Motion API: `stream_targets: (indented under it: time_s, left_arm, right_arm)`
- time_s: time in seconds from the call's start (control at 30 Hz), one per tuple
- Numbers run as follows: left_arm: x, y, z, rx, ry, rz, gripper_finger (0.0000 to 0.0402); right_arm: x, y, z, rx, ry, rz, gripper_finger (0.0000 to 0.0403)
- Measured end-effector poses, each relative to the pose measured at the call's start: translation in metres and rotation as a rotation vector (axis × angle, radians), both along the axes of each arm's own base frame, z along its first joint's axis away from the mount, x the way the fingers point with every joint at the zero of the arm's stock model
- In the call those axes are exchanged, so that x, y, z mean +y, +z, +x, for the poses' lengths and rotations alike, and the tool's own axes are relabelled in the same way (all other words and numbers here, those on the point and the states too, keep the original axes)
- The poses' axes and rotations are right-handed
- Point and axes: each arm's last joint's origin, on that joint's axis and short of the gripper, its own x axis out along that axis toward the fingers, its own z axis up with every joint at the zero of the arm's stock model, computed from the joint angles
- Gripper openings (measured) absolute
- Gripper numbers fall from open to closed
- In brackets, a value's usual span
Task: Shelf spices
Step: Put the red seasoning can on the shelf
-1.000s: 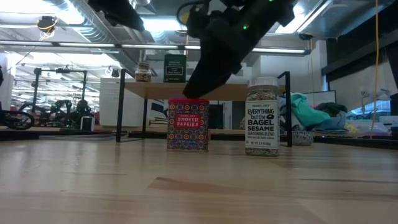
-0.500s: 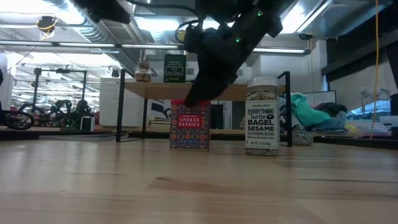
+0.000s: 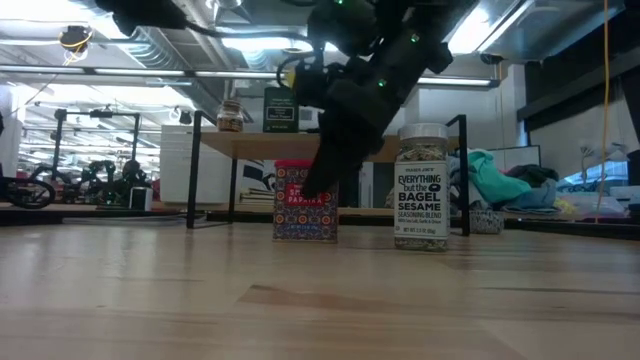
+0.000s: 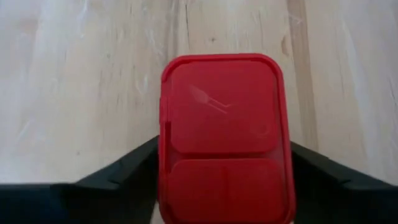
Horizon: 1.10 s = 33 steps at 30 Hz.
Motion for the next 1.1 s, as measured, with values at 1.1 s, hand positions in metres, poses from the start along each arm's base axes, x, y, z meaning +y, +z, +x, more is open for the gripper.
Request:
stream_targets:
  time_s: [1.1]
  left_arm:
    - [0.002, -0.001, -0.011, -0.007, 0.014, -0.037, 0.0076]
  right_arm:
    - [-0.054, 0.188, 0.001, 0.083, -0.039, -0.332, 0.0212]
